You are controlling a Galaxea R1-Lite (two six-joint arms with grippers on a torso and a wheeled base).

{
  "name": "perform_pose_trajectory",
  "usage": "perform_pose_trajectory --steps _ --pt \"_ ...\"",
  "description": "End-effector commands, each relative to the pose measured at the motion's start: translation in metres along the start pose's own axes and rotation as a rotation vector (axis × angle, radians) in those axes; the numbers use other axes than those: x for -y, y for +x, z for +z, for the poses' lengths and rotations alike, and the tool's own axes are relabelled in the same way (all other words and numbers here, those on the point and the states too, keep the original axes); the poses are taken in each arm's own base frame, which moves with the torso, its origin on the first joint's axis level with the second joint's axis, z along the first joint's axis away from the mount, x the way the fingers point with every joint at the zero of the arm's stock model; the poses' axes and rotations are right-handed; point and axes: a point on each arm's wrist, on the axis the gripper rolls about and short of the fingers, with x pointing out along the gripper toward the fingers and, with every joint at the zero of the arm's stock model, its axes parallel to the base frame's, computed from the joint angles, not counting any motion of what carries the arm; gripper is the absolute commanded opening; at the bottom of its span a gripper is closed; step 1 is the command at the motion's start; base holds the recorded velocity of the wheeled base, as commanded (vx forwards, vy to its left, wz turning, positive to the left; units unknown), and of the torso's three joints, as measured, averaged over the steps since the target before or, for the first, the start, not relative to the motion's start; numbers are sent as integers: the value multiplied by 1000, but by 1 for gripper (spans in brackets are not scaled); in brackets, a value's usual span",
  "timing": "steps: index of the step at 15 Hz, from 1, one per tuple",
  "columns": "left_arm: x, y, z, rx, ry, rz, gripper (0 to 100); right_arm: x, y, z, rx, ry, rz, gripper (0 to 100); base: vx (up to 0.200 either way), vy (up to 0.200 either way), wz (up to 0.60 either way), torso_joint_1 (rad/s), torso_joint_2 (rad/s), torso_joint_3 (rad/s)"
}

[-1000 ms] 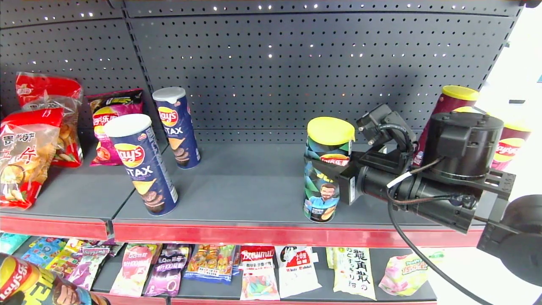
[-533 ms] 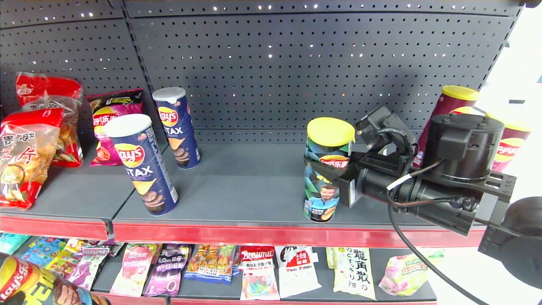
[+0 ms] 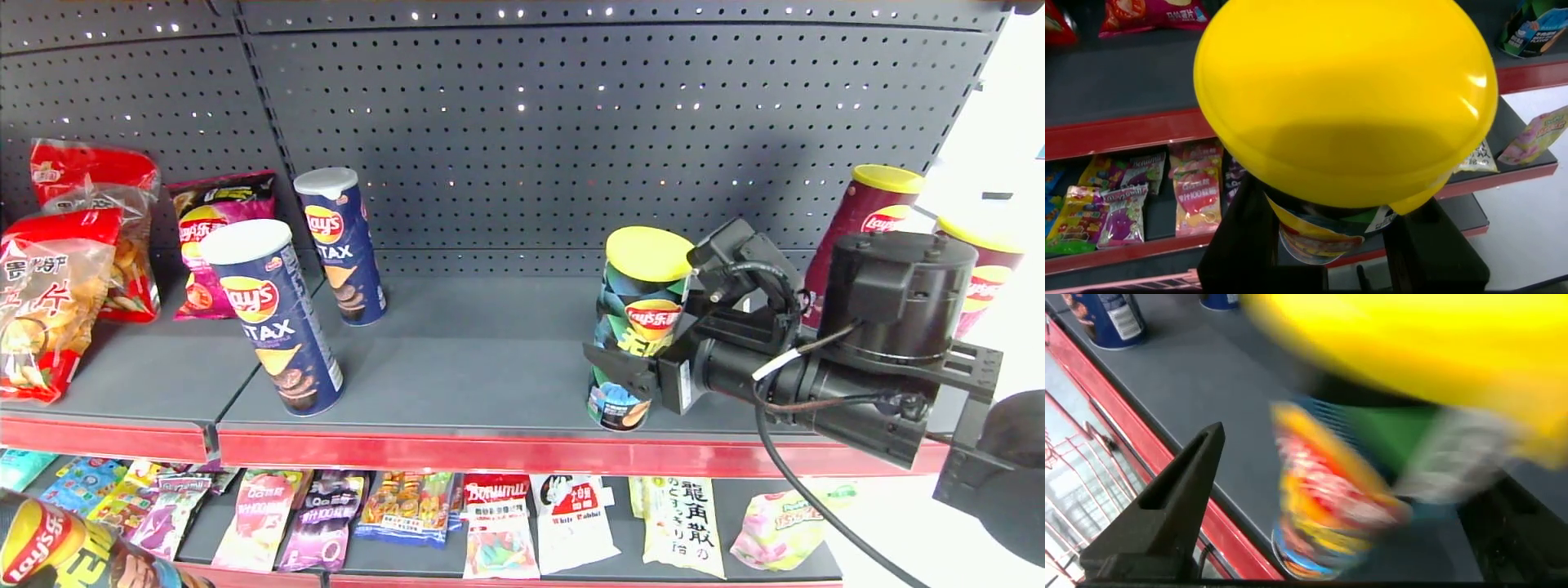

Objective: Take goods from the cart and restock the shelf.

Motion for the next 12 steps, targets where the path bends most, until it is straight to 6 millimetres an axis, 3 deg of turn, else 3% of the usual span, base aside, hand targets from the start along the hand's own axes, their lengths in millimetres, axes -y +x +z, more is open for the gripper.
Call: perform_pose_trajectory --steps 1,6,10,12 --pt "0 0 0 -2 -1 0 0 0 -11 -1 1 4 -11 100 0 0 0 0 0 0" --pt "0 3 0 -16 -3 -3 0 -4 -54 -16 -19 19 -3 100 0 0 0 0 0 0" --pt "0 5 0 -24 -3 -27 0 -8 -100 -38 -29 11 3 100 0 0 0 0 0 0" --pt "0 5 1 -27 -4 -28 0 -7 -137 -47 17 10 -39 100 0 0 0 0 0 0"
